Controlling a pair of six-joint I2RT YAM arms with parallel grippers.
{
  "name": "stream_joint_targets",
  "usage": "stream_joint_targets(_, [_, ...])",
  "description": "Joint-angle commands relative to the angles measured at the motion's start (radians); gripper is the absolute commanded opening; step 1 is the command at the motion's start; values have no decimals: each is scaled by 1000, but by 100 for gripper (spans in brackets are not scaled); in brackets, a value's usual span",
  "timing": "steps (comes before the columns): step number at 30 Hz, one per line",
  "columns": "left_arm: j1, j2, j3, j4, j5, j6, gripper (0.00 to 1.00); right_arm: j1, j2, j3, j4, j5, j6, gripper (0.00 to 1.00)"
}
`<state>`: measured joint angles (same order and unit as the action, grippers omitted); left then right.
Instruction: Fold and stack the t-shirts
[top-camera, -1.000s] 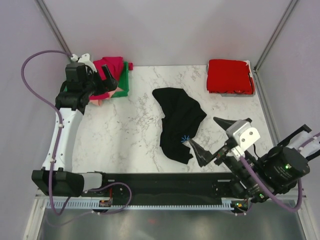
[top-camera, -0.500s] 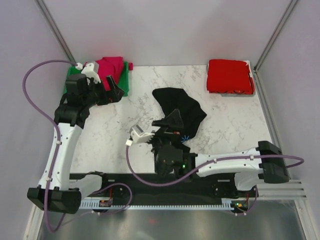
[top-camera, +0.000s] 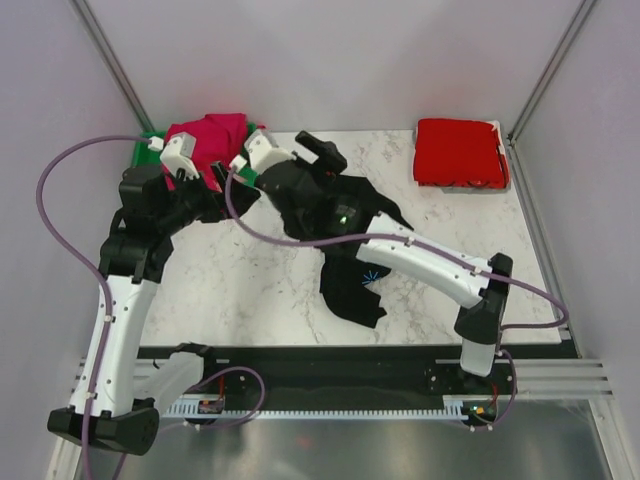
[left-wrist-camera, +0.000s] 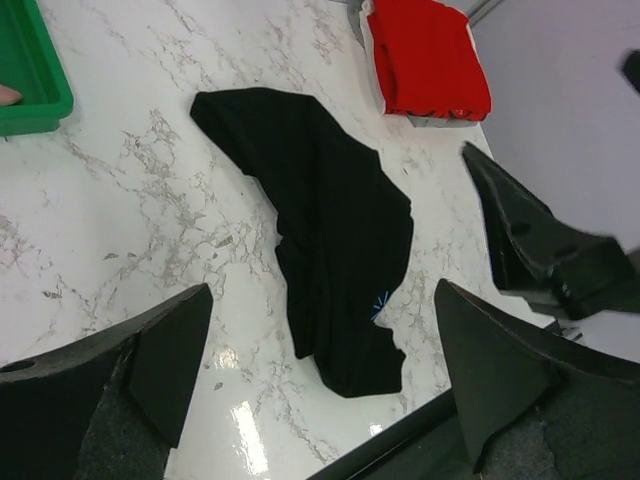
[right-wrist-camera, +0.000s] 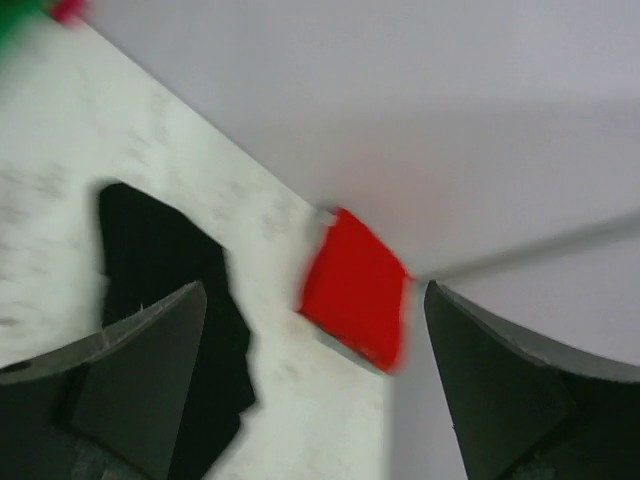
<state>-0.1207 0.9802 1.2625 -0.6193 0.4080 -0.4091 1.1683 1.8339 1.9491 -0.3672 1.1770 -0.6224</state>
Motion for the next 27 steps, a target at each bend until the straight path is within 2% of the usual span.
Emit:
stream_joint_targets(1, [-7,-55,-11,38,-29,25,100,-108,-14,143,-367,-611,555,98])
stream_joint_targets(2, [-7,-60,-18,38,-47,41,100,-209,-48,41,-337,-722,622,98])
stream_joint_targets(4, [-7,-57,-20,24,-96,75,100,-281,-172,-123,-207,-833,736,98])
stream_joint_targets(5, [-7,-57,-25,17,-133,91,100,-300,-211,-271,-184,-818,766,98])
stream_joint_targets(9, [-7,-61,-64,9,-167,112,100,-329,-352,-557,-194,-651,863,98])
stream_joint_targets(11, [-11,-46,-98,7,-144,109,100,-390,-396,-712,-225,-675,993,98])
stream_joint_targets(13, [-25,-29,-130,13,-123,86,100,-412,-475,-820,-214,-746,1055,98])
stream_joint_targets(15, [-88,-31,-199,33,-145,63,100,-414,-543,-985,-197,-775,1134,98])
stream_joint_targets(22, [-145,-38,-281,70,-181,16,99,-406,-676,-1211,-135,-968,1311,88])
stream_joint_targets(27, [-152,-51,-316,89,-186,3,98,-299,-733,-1346,-62,-1001,1432,87])
